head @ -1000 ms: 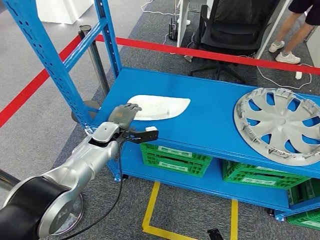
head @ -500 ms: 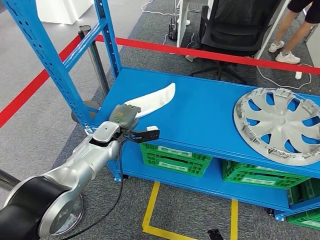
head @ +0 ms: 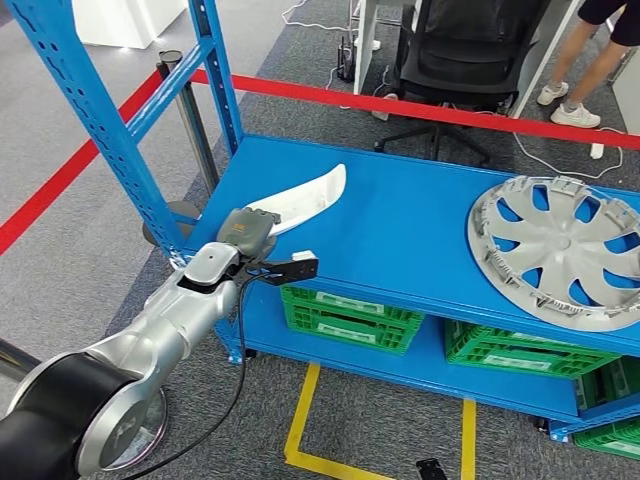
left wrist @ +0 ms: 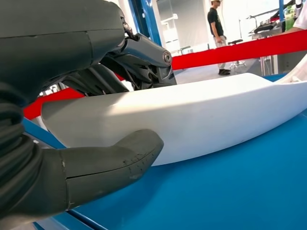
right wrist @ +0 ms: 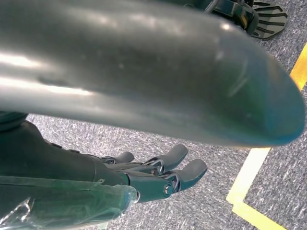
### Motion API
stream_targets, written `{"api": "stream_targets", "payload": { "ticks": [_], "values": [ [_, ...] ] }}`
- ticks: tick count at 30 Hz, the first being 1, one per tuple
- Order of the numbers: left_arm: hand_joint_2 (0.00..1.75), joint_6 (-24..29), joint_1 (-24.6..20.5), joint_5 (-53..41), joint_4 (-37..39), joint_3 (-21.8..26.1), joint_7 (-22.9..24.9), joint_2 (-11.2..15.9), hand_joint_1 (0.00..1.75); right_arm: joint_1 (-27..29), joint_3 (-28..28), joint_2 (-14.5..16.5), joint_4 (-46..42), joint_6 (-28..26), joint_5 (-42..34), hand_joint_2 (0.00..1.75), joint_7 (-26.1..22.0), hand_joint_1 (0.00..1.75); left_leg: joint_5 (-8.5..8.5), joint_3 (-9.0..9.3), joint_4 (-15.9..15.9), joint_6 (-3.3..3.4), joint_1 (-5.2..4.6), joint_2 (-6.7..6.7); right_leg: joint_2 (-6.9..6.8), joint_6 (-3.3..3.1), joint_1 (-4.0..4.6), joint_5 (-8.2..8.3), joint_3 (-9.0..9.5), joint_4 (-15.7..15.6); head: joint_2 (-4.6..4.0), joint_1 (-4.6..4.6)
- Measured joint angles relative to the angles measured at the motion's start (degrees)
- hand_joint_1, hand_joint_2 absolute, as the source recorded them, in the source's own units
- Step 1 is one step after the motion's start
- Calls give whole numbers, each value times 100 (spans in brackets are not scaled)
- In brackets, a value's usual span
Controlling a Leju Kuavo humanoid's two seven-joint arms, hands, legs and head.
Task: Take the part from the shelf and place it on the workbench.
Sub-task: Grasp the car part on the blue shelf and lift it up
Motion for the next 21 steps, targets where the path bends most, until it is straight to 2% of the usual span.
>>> {"api": "stream_targets", "payload": {
  "ticks": [11,21],
  "values": [
    [175,23,0,-98,0,44,0,-2,175,-2,-1,2,0,-3,15,0,-4,0,0,0,0,0,0,0,0,0,0,0,0,0,0,0],
    [175,480,-2,-340,-54,68,-116,-43,175,0,-3,2,0,-28,25,0,-34,0,0,0,0,0,0,0,-1,0,0,0,-2,0,0,0]
  ]
}}
